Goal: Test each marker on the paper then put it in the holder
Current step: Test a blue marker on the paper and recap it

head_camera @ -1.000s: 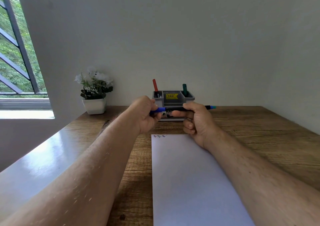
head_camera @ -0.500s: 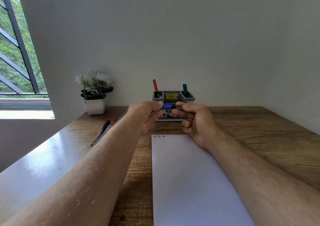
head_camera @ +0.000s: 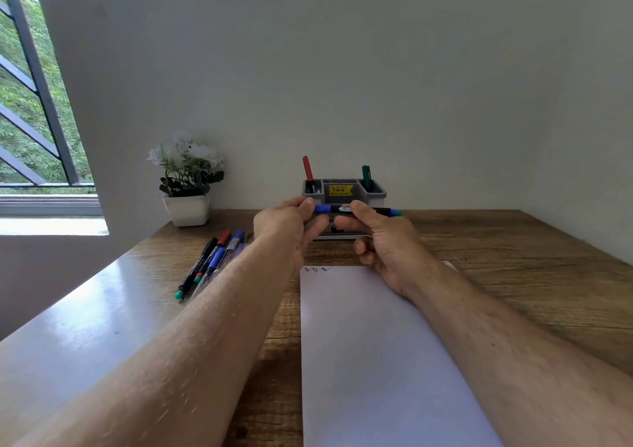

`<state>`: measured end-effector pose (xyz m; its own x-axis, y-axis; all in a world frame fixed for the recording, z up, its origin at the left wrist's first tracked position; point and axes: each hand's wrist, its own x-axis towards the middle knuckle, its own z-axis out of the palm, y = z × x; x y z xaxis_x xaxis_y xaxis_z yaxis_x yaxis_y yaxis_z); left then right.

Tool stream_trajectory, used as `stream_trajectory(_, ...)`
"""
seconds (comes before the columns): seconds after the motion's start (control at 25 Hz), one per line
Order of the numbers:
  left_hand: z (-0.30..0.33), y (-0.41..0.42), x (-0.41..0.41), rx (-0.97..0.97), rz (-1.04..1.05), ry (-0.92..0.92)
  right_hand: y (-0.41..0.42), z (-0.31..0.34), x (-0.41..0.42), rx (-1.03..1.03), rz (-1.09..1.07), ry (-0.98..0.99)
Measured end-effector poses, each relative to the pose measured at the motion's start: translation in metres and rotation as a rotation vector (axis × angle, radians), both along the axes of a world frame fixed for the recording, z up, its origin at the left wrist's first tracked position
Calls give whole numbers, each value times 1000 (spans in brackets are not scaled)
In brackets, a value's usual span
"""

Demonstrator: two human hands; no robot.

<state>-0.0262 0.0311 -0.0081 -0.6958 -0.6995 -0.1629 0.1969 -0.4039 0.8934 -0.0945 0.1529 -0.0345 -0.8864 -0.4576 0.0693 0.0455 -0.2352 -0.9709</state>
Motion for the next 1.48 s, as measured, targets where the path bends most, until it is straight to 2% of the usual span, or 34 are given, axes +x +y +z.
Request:
stream_trajectory(0.48,-3,7,-6,23,2,63,-1,4,6,73,-106,88)
stream_trajectory(0.8,-6,15,-8,20,5,141,1,3,6,55,-98,70)
stream_trajectory(0.92,-12,21,-14,-76,44,112,-1,1,6,71,-105,111)
stream_trajectory(1.04,-11,25,-17,-176,101,124,-1,-1,6,150,-21,181)
stream_trajectory(1.2,8,22,-12,-354,267,301,-3,-3,7,328,18,258)
stream_trajectory(1.32,26,14,-11,-513,370,441,-6,-4,7,368,-5,283)
stream_trajectory(1.48,42,-2,-22,-764,493,476,-7,-3,8,410,-20,292)
